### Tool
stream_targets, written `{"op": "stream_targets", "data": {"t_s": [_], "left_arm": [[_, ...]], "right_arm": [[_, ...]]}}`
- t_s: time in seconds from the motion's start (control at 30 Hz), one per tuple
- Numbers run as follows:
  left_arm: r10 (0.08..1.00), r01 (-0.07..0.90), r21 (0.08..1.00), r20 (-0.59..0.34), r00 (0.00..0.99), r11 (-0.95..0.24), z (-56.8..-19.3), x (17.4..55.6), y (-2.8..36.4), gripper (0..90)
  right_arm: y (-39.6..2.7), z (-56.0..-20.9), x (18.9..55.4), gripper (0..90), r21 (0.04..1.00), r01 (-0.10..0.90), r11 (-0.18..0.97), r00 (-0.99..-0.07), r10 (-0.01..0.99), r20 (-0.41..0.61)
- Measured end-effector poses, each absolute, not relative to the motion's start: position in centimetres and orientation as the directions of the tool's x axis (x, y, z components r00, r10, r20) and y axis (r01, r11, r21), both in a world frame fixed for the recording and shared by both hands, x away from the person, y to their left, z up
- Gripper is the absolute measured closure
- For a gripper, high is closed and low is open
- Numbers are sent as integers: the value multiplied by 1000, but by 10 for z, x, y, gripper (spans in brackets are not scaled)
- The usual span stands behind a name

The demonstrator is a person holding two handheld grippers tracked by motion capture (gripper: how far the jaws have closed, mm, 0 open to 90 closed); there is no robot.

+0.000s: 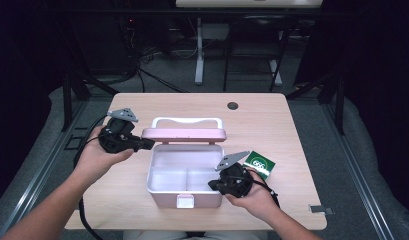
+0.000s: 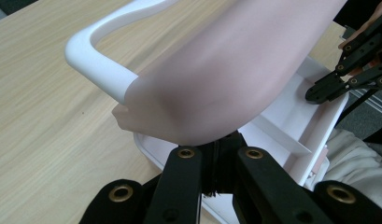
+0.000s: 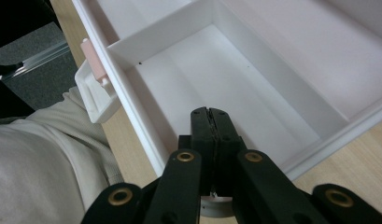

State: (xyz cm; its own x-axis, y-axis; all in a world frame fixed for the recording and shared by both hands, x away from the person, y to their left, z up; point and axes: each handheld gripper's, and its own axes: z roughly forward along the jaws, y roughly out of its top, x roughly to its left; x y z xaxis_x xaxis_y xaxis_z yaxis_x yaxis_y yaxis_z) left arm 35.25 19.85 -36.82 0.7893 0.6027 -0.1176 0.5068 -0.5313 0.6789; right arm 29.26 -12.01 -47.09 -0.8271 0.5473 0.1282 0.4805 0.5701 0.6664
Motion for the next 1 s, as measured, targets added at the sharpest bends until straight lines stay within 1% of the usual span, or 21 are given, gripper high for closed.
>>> {"op": "stream_targets", "data": {"t_s": [0.63,0.87,1.0], "left_arm": [[622,512,677,-102,776,-528,-362,361,196,900],[632,503,681,-75,771,-533,-360,362,194,899],[633,507,690,-90,769,-517,-358,365,195,900]], "right_arm": [[-120,-471,292,900,667,484,567,-825,549,132],[-121,-472,293,900,669,487,561,-823,550,137],[-121,-472,292,900,671,487,559,-823,551,139]]}}
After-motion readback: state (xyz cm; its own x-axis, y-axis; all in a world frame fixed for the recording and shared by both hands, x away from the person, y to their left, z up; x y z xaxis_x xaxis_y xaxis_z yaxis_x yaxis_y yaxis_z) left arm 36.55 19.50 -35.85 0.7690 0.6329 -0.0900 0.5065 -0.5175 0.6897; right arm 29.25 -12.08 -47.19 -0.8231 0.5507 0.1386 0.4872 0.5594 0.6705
